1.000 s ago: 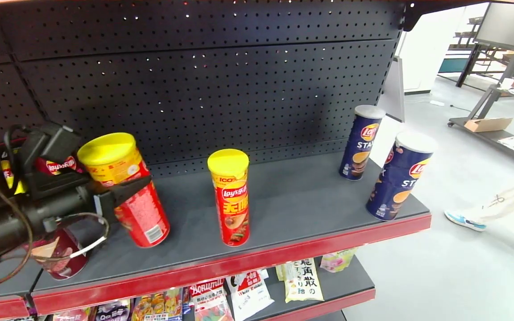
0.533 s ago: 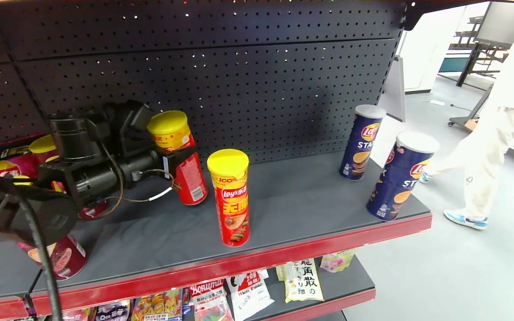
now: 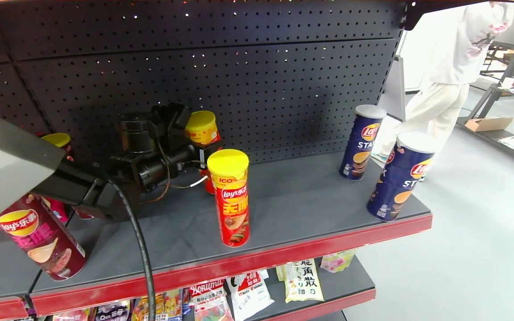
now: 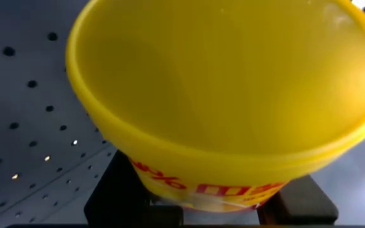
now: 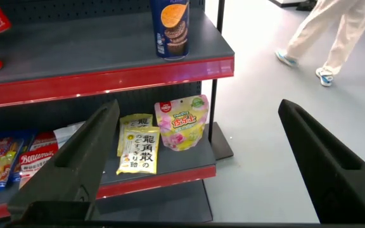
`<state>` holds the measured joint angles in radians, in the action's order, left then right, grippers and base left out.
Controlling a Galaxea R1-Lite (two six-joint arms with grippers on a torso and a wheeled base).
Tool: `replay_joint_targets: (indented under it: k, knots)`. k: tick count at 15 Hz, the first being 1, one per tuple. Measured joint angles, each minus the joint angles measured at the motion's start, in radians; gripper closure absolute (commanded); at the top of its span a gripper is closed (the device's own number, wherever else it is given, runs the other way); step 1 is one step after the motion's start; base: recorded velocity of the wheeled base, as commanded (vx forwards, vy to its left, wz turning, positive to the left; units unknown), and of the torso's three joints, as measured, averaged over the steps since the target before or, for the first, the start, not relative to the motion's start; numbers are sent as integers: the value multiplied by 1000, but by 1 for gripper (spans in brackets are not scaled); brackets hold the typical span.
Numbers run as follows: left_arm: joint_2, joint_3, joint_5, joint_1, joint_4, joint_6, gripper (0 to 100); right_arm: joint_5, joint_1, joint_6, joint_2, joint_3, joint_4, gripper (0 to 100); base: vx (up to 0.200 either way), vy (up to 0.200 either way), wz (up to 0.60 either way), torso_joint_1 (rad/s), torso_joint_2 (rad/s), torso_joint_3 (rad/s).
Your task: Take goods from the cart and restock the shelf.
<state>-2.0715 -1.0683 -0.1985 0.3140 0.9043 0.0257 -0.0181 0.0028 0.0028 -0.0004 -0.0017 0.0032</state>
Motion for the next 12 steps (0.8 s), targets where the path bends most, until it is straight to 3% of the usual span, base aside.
replay_joint_targets:
  k: [12]
  knots:
    - [-71, -84, -15, 4, -35, 10, 100, 0, 0, 0, 0, 0, 0, 0, 0, 0, 0, 0, 0, 0]
